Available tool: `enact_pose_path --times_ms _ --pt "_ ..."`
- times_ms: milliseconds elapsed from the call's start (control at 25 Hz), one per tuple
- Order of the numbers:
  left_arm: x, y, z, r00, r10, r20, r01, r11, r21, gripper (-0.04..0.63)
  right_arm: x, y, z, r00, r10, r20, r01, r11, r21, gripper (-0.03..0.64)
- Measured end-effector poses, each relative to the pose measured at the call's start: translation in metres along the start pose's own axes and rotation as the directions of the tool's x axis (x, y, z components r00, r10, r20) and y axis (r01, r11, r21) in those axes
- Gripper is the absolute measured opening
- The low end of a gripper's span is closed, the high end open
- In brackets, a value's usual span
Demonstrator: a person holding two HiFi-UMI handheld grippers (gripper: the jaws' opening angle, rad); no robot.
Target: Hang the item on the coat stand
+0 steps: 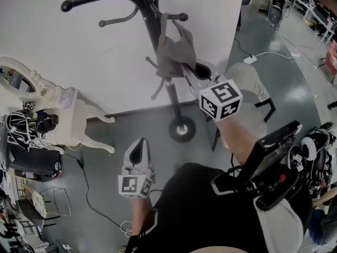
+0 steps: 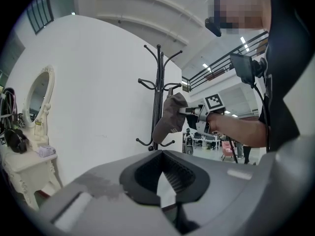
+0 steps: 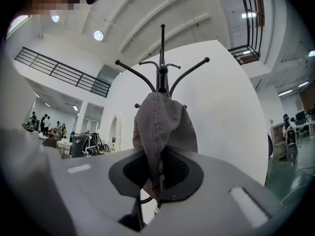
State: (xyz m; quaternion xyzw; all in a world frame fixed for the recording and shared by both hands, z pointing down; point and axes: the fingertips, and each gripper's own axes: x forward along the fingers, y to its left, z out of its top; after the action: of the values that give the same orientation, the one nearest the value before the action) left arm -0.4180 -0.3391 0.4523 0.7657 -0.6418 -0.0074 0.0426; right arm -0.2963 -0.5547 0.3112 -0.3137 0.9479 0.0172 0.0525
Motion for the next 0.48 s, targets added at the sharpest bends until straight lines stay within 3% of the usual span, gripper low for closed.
enact_pose_path --times_ms 480 --pt "-0.008 -0.022 0.003 1.000 0.004 0.009 -0.004 1.000 0.010 0.021 -0.021 0.005 0.016 0.998 0.026 0.059 -0.025 0.999 -0.022 0.086"
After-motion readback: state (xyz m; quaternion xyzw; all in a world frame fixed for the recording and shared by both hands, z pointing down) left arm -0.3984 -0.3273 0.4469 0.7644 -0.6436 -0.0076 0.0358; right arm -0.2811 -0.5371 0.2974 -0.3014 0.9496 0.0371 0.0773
